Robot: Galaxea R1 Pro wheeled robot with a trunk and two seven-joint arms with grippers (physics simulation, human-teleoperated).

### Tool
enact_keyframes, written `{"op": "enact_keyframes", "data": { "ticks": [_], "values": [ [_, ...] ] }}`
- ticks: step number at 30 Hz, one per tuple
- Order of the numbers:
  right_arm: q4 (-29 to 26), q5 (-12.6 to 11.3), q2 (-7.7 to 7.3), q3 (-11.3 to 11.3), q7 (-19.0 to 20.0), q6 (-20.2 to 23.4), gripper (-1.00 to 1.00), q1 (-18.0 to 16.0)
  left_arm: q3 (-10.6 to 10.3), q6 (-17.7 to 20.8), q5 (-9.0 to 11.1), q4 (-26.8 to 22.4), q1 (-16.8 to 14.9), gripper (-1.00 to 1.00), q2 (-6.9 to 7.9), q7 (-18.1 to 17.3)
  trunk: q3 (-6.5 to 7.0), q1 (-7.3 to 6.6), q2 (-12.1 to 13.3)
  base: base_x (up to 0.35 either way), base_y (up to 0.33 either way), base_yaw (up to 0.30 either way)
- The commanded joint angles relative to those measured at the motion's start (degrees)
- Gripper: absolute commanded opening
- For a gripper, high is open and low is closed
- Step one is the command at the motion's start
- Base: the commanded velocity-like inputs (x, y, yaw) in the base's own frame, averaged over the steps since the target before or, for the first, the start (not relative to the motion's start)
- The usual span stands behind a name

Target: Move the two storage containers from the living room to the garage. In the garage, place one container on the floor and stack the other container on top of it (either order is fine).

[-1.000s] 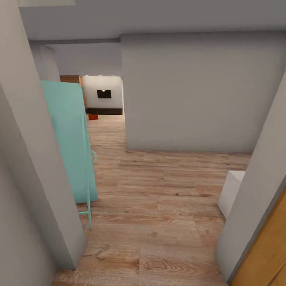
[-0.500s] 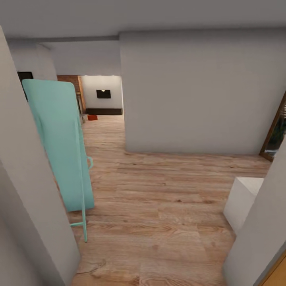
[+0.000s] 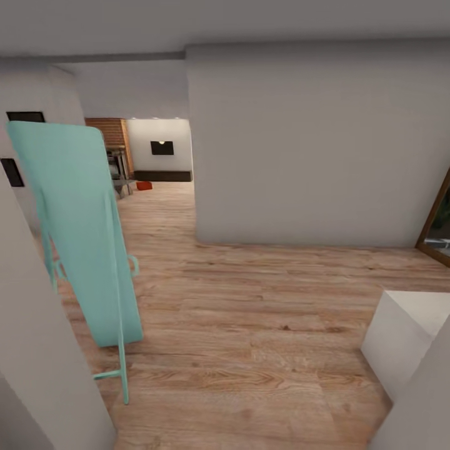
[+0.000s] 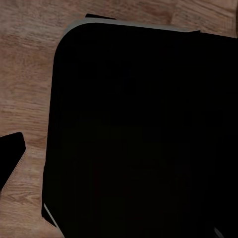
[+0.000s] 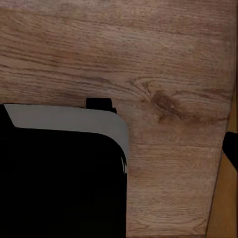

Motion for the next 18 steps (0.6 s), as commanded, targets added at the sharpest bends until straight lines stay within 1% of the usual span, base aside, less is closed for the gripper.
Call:
{"op": "enact_keyframes", "data": {
  "ticks": [1,18],
  "values": [
    [0.2,-0.5,0.04,0.5,0.0,-0.3,1.0,-0.1,0.1,-0.1,0.4,-0.1,0.0,1.0,-0.01,-0.1,-0.05,0.03,0.0,0.322,0.0,0.0],
    [0.2,-0.1,-0.02,0.6,0.5,0.0,1.0,0.0,0.1,-0.1,0.4,-0.1,0.0,1.0,-0.01,-0.1,-0.05,0.03,0.0,0.322,0.0,0.0]
  ]
}}
